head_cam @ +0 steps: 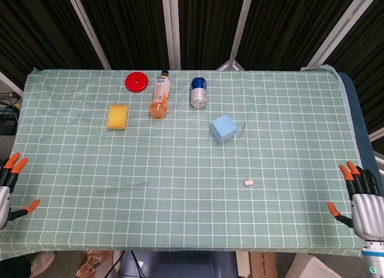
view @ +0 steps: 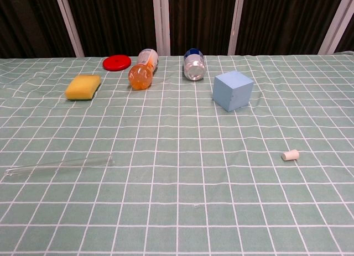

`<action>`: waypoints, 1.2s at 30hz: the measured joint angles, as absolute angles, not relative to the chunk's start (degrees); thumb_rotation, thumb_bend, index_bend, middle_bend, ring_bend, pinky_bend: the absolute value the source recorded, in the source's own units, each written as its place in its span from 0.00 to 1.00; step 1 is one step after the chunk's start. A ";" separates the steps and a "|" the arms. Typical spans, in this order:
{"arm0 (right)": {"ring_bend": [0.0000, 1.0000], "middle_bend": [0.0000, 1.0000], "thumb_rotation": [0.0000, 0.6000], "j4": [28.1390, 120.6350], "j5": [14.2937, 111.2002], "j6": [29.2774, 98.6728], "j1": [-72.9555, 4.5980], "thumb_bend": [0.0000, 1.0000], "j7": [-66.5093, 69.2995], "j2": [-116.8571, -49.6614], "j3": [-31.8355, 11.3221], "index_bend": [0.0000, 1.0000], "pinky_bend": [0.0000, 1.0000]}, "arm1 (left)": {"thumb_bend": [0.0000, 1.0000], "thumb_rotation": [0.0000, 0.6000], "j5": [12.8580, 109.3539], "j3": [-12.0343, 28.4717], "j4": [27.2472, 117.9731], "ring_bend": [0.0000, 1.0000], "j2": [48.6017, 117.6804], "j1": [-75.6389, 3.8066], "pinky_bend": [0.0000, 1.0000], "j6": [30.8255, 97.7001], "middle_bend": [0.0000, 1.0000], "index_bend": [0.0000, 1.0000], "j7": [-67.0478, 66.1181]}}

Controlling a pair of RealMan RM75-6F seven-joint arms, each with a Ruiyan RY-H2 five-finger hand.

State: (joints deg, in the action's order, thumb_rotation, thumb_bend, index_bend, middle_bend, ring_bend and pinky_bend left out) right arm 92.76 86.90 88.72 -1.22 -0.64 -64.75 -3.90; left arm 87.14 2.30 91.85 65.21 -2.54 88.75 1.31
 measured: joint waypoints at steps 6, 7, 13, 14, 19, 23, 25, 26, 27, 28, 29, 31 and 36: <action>0.00 0.00 1.00 92.76 86.94 88.74 -1.21 0.31 -0.62 -64.74 -3.88 0.00 0.00 | 0.08 1.00 87.16 2.27 91.84 0.00 65.18 -2.53 0.00 88.74 0.00 0.00 1.27; 0.00 0.00 1.00 92.76 86.94 88.74 -1.20 0.31 -0.61 -64.74 -3.88 0.00 0.00 | 0.08 1.00 87.18 2.27 91.86 0.00 65.18 -2.52 0.00 88.76 0.00 0.00 1.27; 0.00 0.00 1.00 92.86 87.00 88.75 -1.21 0.31 -0.74 -64.80 -3.84 0.00 0.00 | 0.08 1.00 87.23 2.23 91.88 0.00 65.14 -2.53 0.00 88.70 0.00 0.00 1.43; 0.00 0.00 1.00 92.87 87.00 88.79 -1.17 0.31 -0.75 -64.81 -3.84 0.00 0.00 | 0.08 1.00 87.21 2.18 91.90 0.00 65.14 -2.57 0.00 88.51 0.00 0.00 1.40; 0.00 0.00 1.00 92.95 86.58 88.42 -1.24 0.31 -0.83 -64.86 -3.92 0.00 0.00 | 0.08 1.00 87.38 1.97 92.03 0.00 65.18 -2.84 0.00 87.92 0.00 0.00 0.74; 0.00 0.00 1.00 92.84 86.44 88.10 -1.44 0.31 -1.01 -65.02 -3.98 0.00 0.00 | 0.09 1.00 86.61 2.11 92.10 0.00 65.28 -3.21 0.00 86.92 0.00 0.00 0.12; 0.00 0.00 1.00 92.77 86.17 87.83 -1.54 0.31 -0.97 -65.10 -4.05 0.00 0.00 | 0.12 1.00 86.03 2.29 92.39 0.00 65.37 -3.48 0.00 86.29 0.00 0.00 -0.37; 0.00 0.00 1.00 92.74 86.01 87.65 -1.59 0.31 -0.92 -65.12 -4.09 0.00 0.00 | 0.13 1.00 85.62 2.43 92.67 0.00 65.43 -3.71 0.00 85.80 0.00 0.00 -0.89; 0.00 0.00 1.00 92.74 85.78 87.44 -1.66 0.31 -0.81 -65.12 -4.15 0.00 0.00 | 0.15 1.00 85.30 2.56 92.99 0.00 65.49 -3.94 0.00 85.37 0.00 0.00 -1.43; 0.00 0.00 1.00 92.77 85.62 87.32 -1.69 0.31 -0.65 -65.10 -4.19 0.00 0.00 | 0.17 1.00 84.99 2.70 93.42 0.00 65.58 -4.21 0.00 84.93 0.01 0.01 -2.09; 0.00 0.00 1.00 92.86 85.54 87.25 -1.70 0.31 -0.46 -65.02 -4.21 0.00 0.00 | 0.19 1.00 84.59 2.91 94.11 0.00 65.72 -4.58 0.00 84.40 0.03 0.04 -3.16; 0.00 0.00 1.00 93.04 85.62 87.30 -1.66 0.31 -0.29 -64.88 -4.17 0.00 0.00 | 0.21 1.00 84.12 3.22 95.15 0.00 66.00 -5.16 0.00 83.72 0.09 0.10 -5.09; 0.00 0.00 1.00 93.16 85.99 87.73 -1.37 0.31 -0.18 -64.74 -3.92 0.00 0.00 | 0.25 1.00 83.29 4.29 98.01 0.00 67.93 -7.17 0.00 82.24 0.25 0.22 -12.06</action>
